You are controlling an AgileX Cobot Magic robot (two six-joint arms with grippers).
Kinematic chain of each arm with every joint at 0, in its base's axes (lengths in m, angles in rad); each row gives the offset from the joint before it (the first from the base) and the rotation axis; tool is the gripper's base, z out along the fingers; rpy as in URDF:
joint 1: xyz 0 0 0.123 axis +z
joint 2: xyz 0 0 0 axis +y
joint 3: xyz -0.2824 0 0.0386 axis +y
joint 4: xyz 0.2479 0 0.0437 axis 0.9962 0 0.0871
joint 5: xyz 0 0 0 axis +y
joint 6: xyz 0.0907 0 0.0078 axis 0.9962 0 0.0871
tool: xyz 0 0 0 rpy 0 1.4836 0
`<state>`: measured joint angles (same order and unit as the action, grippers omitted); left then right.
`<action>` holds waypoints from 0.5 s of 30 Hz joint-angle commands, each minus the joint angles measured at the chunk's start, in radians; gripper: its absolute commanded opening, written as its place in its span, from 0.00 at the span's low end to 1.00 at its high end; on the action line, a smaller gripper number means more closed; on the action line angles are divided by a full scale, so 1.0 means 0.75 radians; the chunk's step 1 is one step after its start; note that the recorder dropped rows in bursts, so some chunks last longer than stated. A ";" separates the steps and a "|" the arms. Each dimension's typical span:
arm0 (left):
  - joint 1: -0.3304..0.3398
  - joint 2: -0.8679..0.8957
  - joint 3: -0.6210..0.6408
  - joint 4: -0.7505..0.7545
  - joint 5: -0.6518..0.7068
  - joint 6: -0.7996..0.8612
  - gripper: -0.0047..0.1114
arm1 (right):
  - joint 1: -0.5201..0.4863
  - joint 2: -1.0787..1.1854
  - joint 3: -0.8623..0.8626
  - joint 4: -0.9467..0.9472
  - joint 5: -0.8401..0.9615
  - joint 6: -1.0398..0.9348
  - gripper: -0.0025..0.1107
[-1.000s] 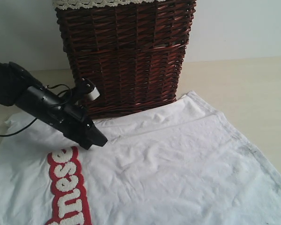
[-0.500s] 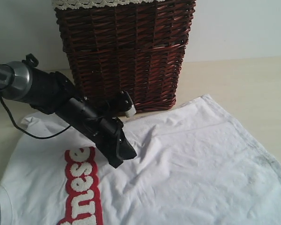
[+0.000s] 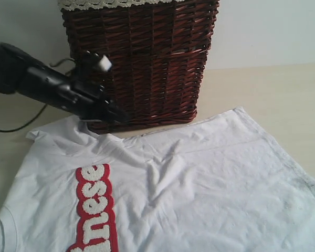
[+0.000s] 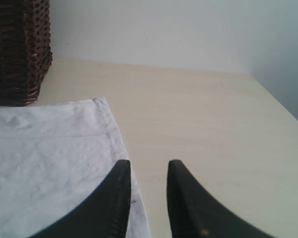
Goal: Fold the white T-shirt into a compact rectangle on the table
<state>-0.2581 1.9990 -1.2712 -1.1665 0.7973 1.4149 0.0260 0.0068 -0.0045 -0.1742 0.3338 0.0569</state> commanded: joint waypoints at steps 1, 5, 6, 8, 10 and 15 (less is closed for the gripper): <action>0.244 -0.090 0.000 0.032 0.227 -0.142 0.04 | -0.004 -0.009 0.006 -0.011 -0.008 -0.002 0.27; 0.478 -0.099 0.029 0.169 0.277 -0.317 0.04 | -0.004 -0.009 0.006 -0.011 -0.008 -0.002 0.27; 0.541 -0.099 0.049 0.193 0.281 -0.365 0.04 | -0.004 -0.009 0.006 -0.011 -0.008 -0.002 0.27; 0.659 -0.099 0.100 0.196 0.301 -0.387 0.08 | -0.004 -0.009 0.006 -0.011 -0.008 -0.002 0.27; 0.745 -0.101 0.148 0.180 0.317 -0.387 0.17 | -0.004 -0.009 0.006 -0.011 -0.008 -0.002 0.27; 0.808 -0.101 0.283 0.195 0.415 -0.358 0.47 | -0.004 -0.009 0.006 -0.011 -0.008 -0.002 0.27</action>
<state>0.3375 1.9327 -1.1139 -1.0215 1.0504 1.1342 0.0260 0.0068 -0.0045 -0.1742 0.3338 0.0569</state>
